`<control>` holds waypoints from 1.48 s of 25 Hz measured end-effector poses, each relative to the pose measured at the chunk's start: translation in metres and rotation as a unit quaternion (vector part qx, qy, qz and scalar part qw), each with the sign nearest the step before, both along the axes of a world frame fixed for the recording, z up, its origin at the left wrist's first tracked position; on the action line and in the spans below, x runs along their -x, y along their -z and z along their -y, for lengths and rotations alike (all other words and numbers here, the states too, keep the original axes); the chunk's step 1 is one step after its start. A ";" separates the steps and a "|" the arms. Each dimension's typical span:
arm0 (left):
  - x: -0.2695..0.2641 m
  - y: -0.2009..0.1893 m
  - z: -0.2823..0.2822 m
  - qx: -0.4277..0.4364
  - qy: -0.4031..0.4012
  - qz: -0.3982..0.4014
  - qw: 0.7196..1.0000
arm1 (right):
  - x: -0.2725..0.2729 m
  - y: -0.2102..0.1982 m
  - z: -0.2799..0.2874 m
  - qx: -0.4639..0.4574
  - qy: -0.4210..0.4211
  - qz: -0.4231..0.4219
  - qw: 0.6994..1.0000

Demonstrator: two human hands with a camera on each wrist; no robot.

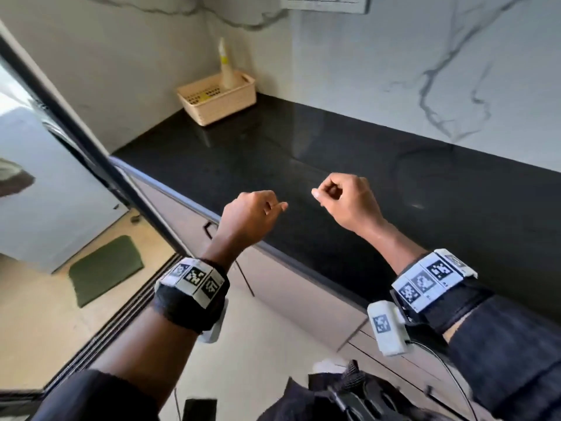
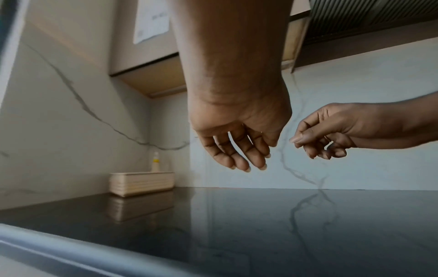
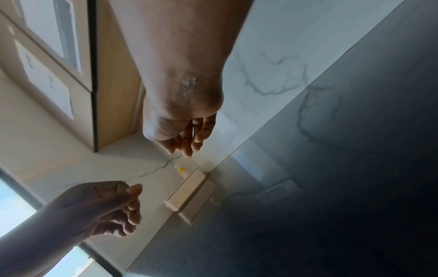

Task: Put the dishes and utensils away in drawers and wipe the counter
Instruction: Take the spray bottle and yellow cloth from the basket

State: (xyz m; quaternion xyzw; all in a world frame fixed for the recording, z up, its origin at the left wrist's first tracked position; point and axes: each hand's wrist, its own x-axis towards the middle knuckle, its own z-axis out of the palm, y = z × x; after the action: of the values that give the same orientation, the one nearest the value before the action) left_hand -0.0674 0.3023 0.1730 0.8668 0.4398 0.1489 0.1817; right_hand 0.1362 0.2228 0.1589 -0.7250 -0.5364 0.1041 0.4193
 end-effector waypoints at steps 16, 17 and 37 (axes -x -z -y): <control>0.207 -0.005 -0.376 -0.001 -0.009 -0.030 1.000 | 0.140 0.004 -0.410 0.011 -0.046 -0.097 0.994; 0.196 -0.007 -0.402 0.002 0.008 -0.030 1.000 | 0.138 0.001 -0.431 0.009 -0.036 -0.091 0.995; 0.033 0.029 -0.668 0.117 0.199 -0.041 0.972 | 0.060 0.017 -0.685 0.391 0.061 0.050 0.917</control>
State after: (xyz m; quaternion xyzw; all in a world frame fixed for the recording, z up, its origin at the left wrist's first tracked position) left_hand -0.1005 0.9705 0.1435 0.9150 0.2804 0.0214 0.2894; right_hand 0.0759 0.9081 0.1423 -0.8665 -0.4281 0.2437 0.0811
